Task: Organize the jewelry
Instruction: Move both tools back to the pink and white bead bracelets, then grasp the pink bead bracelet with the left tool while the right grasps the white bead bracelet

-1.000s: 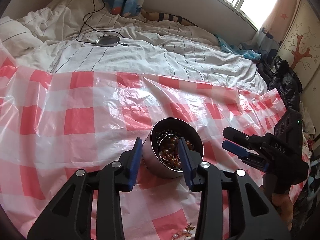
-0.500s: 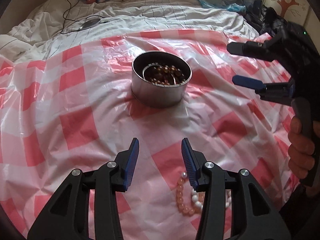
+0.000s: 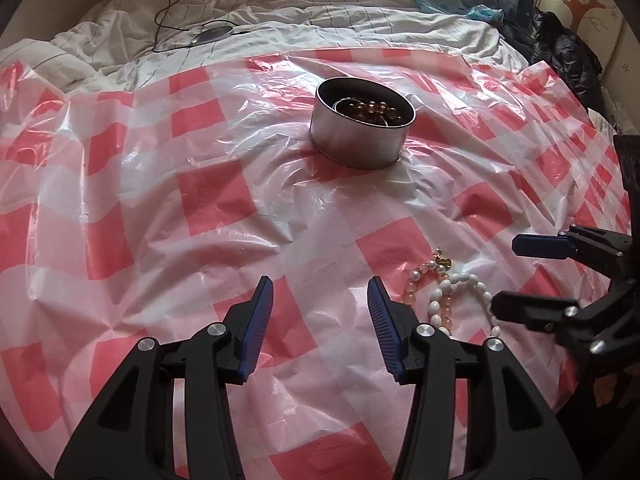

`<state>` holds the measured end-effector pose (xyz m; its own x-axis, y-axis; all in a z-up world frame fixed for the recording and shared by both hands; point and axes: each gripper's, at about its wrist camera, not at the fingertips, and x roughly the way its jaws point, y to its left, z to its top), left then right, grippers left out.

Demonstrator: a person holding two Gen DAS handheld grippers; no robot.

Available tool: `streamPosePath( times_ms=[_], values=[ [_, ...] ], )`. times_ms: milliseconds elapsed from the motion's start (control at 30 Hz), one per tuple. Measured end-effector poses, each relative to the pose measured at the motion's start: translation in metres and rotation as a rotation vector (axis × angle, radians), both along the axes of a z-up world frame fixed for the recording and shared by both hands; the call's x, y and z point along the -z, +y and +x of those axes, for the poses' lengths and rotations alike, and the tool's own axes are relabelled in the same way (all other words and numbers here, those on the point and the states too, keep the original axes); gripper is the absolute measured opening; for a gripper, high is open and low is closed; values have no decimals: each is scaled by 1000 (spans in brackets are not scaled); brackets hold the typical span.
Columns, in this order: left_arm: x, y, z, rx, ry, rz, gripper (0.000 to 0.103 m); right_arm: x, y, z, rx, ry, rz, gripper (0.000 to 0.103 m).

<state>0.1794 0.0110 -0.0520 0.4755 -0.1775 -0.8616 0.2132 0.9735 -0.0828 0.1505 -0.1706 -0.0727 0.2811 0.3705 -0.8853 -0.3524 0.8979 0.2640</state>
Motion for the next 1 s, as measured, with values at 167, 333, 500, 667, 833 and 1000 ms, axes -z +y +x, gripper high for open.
streamPosePath(
  times_ms=[167,333,500,667,833,1000],
  values=[
    [-3,-18,-14,45,-10,4,51,15,18,-18,-42,-118,-287,79],
    [-1,-31,-17,76,-11,30,52,24,-2,-12,33,-148,-382,79],
    [8,-47,-17,116,-5,82,53,18,-32,1,149,-137,-365,79],
    [18,-64,-21,167,-12,138,54,17,-29,3,128,-162,-386,79],
    [31,-72,-17,179,-3,156,54,4,-19,-8,52,-230,-290,79],
    [34,-71,-11,165,-3,119,54,12,-14,-6,28,-200,-264,79]
  ],
)
